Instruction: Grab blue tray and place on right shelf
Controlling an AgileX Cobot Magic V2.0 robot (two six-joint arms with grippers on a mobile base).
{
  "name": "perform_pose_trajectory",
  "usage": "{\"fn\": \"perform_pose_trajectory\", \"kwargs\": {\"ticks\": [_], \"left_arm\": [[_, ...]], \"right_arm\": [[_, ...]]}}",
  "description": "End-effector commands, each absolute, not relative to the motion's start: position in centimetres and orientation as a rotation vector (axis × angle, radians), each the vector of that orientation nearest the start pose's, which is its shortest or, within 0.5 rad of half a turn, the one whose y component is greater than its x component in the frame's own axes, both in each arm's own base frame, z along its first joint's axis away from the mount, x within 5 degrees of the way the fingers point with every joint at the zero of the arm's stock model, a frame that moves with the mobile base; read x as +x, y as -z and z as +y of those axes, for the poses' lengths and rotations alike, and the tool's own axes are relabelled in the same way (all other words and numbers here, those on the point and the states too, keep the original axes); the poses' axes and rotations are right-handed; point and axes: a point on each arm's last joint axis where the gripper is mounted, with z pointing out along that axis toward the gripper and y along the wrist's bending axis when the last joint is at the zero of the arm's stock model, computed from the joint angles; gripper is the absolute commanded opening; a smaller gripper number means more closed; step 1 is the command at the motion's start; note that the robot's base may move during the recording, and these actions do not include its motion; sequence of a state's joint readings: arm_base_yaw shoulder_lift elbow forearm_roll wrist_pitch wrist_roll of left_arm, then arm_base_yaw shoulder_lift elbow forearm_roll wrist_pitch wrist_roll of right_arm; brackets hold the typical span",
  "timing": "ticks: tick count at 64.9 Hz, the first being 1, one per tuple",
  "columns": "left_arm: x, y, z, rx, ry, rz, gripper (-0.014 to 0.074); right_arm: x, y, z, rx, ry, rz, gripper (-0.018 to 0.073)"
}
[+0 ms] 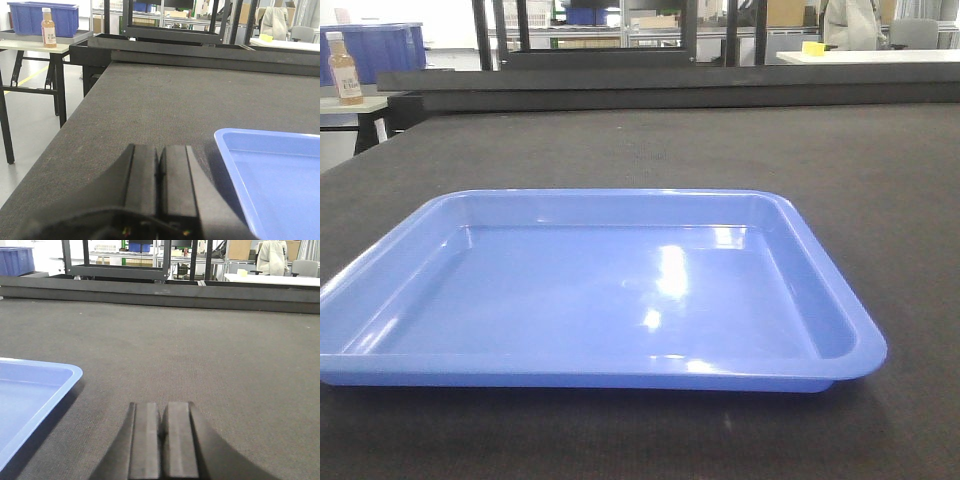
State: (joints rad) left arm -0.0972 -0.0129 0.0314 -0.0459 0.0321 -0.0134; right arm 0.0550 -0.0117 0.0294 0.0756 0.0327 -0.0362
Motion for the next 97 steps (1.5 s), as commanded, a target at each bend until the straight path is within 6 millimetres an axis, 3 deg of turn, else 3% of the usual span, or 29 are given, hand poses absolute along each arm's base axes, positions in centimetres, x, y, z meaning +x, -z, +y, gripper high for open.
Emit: {"fn": "perform_pose_trajectory", "kwargs": {"ticks": [1, 36, 50, 55, 66, 74, 83, 90, 97], "left_arm": [[5.6, -19.8, -0.6, 0.027, 0.135, 1.475, -0.0048], [5.6, -19.9, -0.6, 0.027, 0.135, 1.471, -0.0048], [5.5, -20.7, -0.5, 0.022, 0.137, 1.395, -0.0048], [5.4, -21.4, -0.5, 0.024, 0.136, 1.376, -0.0048], [4.5, -25.5, -0.5, 0.029, 0.141, 1.368, -0.0048], [3.7, -28.6, -0.5, 0.045, 0.142, 1.543, -0.0048], [3.7, -31.5, -0.5, 0.069, 0.118, 1.787, -0.0048], [5.0, -33.5, -0.7, 0.083, 0.107, 1.982, -0.0048], [7.6, -33.4, -1.0, 0.092, 0.096, 2.181, -0.0048]], "right_arm": [[5.3, -21.7, 0.2, -0.017, -0.054, 1.409, 0.0055], [5.3, -21.7, 0.2, -0.017, -0.054, 1.409, 0.0055], [5.2, -22.2, 0.2, -0.015, -0.051, 1.36, 0.0055], [5.0, -23.0, 0.2, -0.004, -0.066, 1.341, 0.0055], [3.6, -28.1, 0.2, 0.014, -0.108, 1.317, 0.0055], [3.2, -31.2, 0.3, 0.001, -0.112, 1.464, 0.0055], [4.6, -33.3, 0.6, -0.009, -0.128, 1.726, 0.0055], [6.5, -34.6, 0.9, -0.019, -0.142, 1.999, 0.0055], [8.7, -34.9, 1.1, -0.032, -0.142, 2.271, 0.0055]]}}
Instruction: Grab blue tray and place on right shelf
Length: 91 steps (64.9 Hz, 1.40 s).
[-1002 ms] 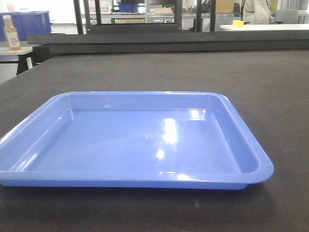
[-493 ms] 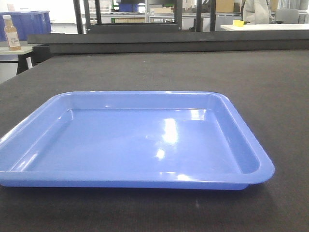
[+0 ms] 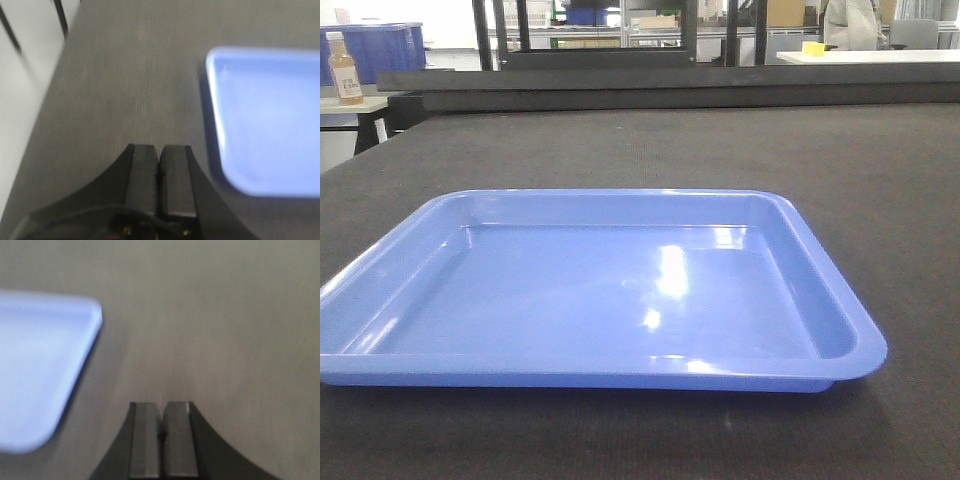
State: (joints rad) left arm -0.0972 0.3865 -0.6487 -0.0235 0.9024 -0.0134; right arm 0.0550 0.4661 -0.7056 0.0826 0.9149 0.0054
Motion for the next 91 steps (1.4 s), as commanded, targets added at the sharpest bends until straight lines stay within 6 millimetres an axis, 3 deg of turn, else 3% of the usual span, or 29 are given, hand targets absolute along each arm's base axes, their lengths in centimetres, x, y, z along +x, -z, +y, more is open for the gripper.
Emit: {"fn": "perform_pose_trajectory", "kwargs": {"ticks": [1, 7, 21, 35, 46, 61, 72, 91], "left_arm": [[7.9, -33.3, -1.0, 0.092, 0.095, 2.202, -0.0048], [9.7, -32.4, -1.2, 0.097, 0.089, 2.324, -0.0048], [13.4, -30.6, -1.8, 0.084, 0.127, 2.468, -0.0048], [17.0, -29.6, -3.3, -0.012, 0.32, 2.532, -0.0042], [19.6, -28.7, -3.7, -0.016, 0.24, 2.613, -0.0042], [22.4, -28.9, -7.1, 0.018, 0.265, 2.651, -0.0041], [24.5, -28.8, -9.1, 0.027, 0.269, 2.748, -0.0041], [27.7, -27.5, -12.3, 0.11, 0.275, 2.797, -0.0041]], "right_arm": [[9.2, -34.7, 1.2, -0.033, -0.142, 2.311, 0.0055], [10.9, -34.1, 1.3, -0.037, -0.142, 2.469, 0.0055], [14.2, -32.1, 1.5, -0.027, -0.152, 2.627, 0.0055], [17.6, -31.0, 2.0, 0.037, -0.216, 2.684, 0.0058], [20.1, -30.2, 2.7, 0.16, -0.192, 2.719, 0.0059], [22.8, -28.7, 6.1, 0.237, -0.115, 2.783, 0.0059], [25.1, -27.8, 8.9, 0.18, -0.134, 2.848, 0.0059], [29.3, -27.8, 10.8, 0.205, -0.189, 2.861, 0.0058]]}}
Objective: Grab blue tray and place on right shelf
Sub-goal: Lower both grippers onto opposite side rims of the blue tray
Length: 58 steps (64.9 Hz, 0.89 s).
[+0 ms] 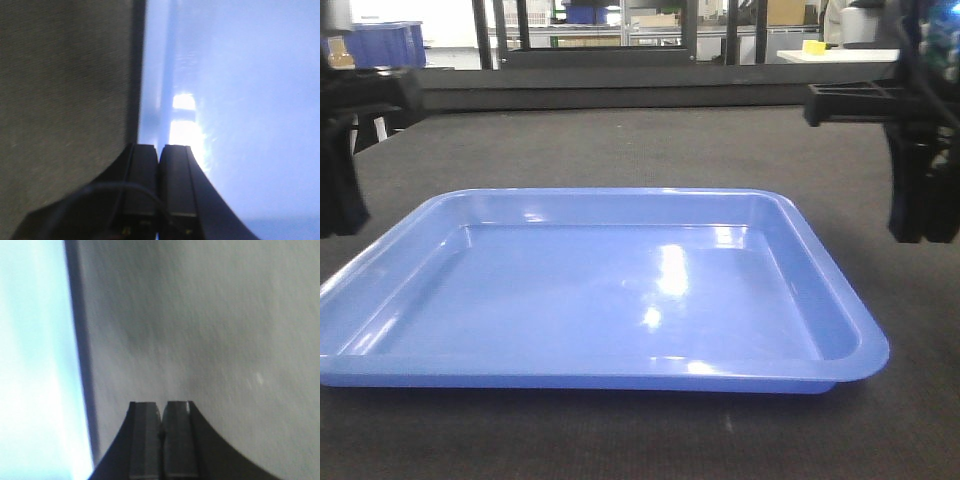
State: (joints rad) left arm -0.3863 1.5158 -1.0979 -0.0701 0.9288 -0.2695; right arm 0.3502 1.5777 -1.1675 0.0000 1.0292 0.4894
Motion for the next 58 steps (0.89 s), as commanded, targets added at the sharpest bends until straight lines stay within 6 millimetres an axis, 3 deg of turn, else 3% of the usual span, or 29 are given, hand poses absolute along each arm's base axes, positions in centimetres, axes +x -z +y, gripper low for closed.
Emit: {"fn": "perform_pose_trajectory", "kwargs": {"ticks": [1, 18, 31, 39, 49, 58], "left_arm": [[27.7, -27.4, -12.4, 0.106, 0.278, 2.799, -0.0041], [28.4, -27.8, -12.6, 0.09, 0.277, 2.787, -0.0041], [28.5, -27.8, -12.5, 0.108, 0.244, 2.778, -0.0041], [28.5, -27.8, -12.5, 0.107, 0.244, 2.778, -0.0029], [28.5, -27.8, -12.5, 0.107, 0.244, 2.778, 0.0099], [28.5, -27.8, -12.5, 0.104, 0.244, 2.778, 0.0304]], "right_arm": [[29.4, -27.8, 10.9, 0.207, -0.194, 2.863, 0.0058], [29.7, -28.1, 12.3, 0.165, -0.255, 2.807, 0.0058], [30.1, -27.3, 12.6, 0.159, -0.248, 2.822, 0.0063], [30.4, -26.7, 12.8, 0.115, -0.247, 2.839, 0.0179], [30.6, -26.1, 13.0, 0.126, -0.257, 2.859, 0.0426], [30.7, -26.0, 13.1, 0.134, -0.266, 2.865, 0.0456]]}}
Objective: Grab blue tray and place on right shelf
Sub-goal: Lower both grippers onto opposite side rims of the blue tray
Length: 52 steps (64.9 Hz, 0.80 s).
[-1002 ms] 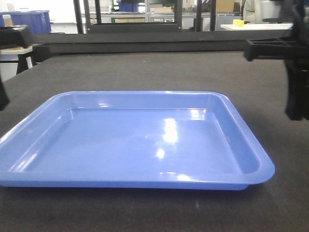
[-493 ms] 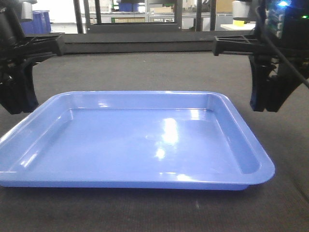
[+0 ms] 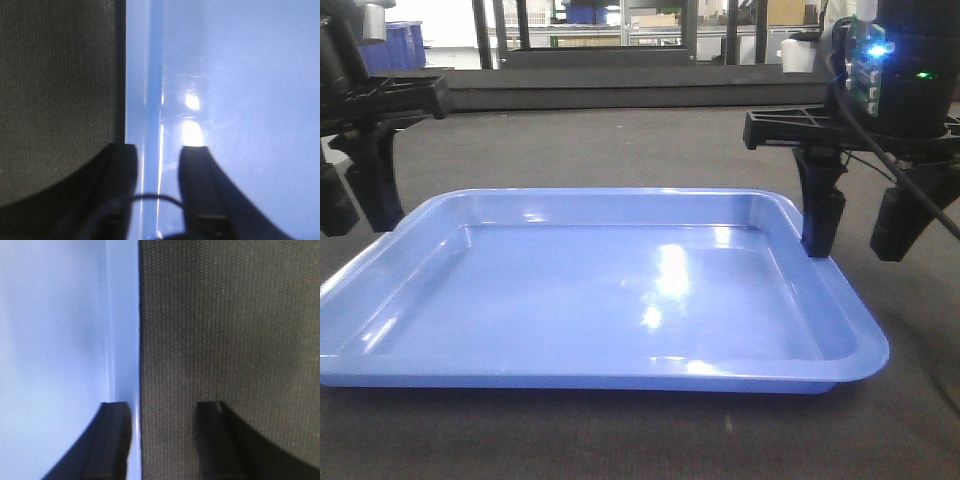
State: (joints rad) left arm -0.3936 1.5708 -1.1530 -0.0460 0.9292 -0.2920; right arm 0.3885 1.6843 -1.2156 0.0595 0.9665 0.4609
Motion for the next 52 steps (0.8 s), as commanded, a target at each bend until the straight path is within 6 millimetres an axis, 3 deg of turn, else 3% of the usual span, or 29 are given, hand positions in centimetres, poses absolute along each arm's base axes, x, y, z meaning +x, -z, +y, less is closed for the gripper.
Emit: {"fn": "perform_pose_trajectory", "kwargs": {"ticks": [1, 8, 52], "left_arm": [[28.5, -27.8, -12.5, 0.104, 0.244, 2.778, 0.0337], [28.6, -27.9, -12.5, 0.105, 0.246, 2.77, 0.0429], [30.1, -24.4, -13.2, 0.085, 0.231, 2.87, 0.043]], "right_arm": [[30.7, -26.0, 13.1, 0.135, -0.267, 2.866, 0.0455], [30.8, -25.7, 13.2, 0.143, -0.277, 2.877, 0.0455], [31.5, -24.6, 13.5, 0.148, -0.28, 2.868, 0.0456]]}}
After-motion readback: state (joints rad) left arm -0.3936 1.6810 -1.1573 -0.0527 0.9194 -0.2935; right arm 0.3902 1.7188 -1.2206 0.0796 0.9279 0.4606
